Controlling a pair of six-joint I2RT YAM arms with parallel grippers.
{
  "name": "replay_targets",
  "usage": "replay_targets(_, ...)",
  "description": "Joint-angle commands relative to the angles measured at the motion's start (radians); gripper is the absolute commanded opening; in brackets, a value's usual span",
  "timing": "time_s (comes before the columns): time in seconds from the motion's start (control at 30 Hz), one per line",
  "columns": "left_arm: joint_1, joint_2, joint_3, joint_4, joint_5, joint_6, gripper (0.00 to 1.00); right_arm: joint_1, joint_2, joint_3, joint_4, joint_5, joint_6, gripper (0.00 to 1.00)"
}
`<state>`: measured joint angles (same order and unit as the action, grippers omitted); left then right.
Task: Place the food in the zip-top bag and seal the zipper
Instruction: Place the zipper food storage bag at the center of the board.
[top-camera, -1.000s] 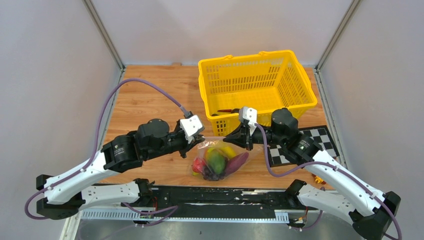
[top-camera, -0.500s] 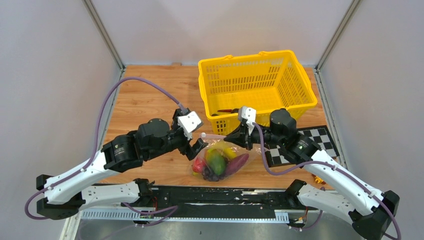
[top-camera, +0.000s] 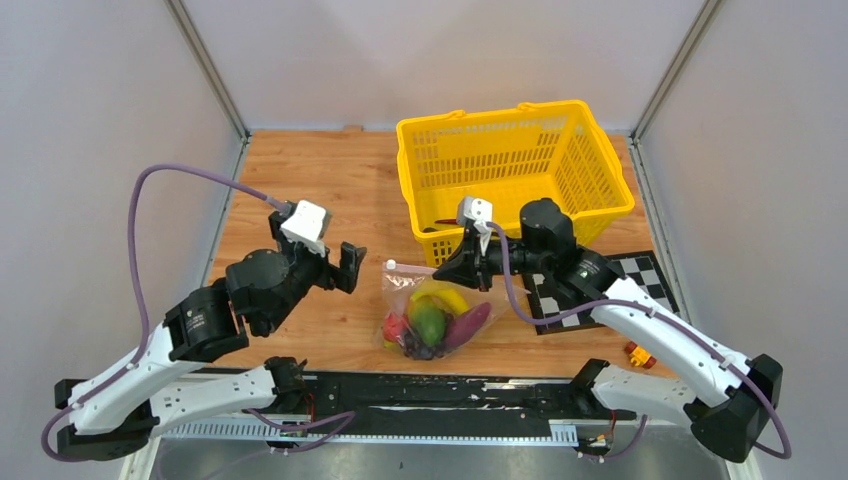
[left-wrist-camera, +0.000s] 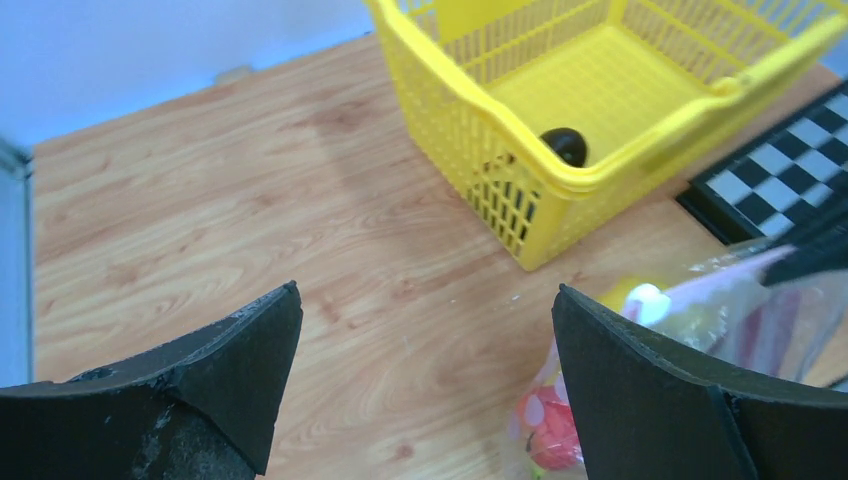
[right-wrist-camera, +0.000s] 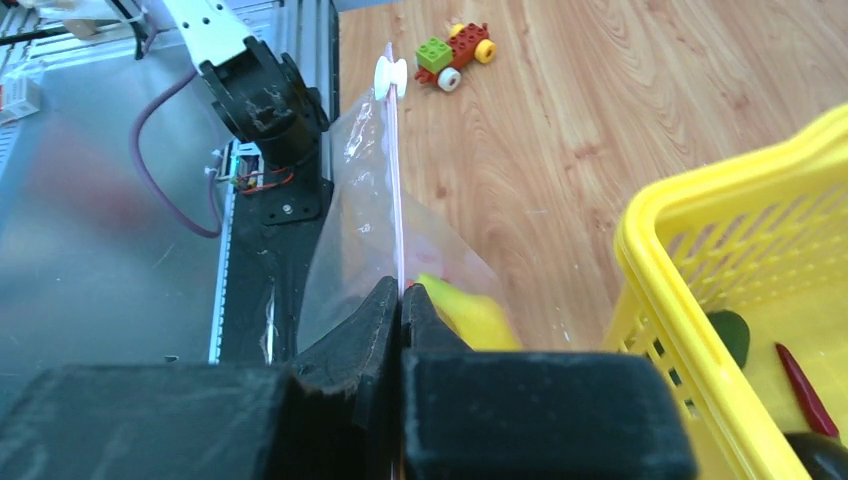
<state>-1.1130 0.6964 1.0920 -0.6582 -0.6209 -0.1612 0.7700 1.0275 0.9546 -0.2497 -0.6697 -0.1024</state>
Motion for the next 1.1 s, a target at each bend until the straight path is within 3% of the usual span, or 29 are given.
replay_targets(0.0,0.068,0.001,0.014,-0.056,-0.096,-0.101,1.0,0.048,0.053,0.106,0.036,-0.031,0.039,0.0)
replay_targets(0.33,0.456,-0.052,-0.039,-0.132,0.102,-0.155,1.0,0.144,0.293,0.431,-0.022,0.122,0.013,0.0)
replay_targets(0.53,0.49,-0.068,-0.054,-0.177,0.014,-0.212,1.0,0.146,0.43,0.633,-0.093,0.156,-0.054,0.0)
replay_targets(0.7,0.492,-0.129,-0.065,-0.186,-0.017,-0.227,1.0,0.144,0.541,0.778,-0.131,0.282,-0.175,0.0)
replay_targets(0.8,0.492,-0.161,-0.063,-0.194,-0.026,-0.236,1.0,0.144,0.615,0.863,-0.202,0.237,-0.219,0.0)
replay_targets(1.07,0.492,-0.184,-0.031,-0.224,-0.028,-0.222,1.0,0.191,0.581,0.57,-0.17,0.061,-0.216,0.0)
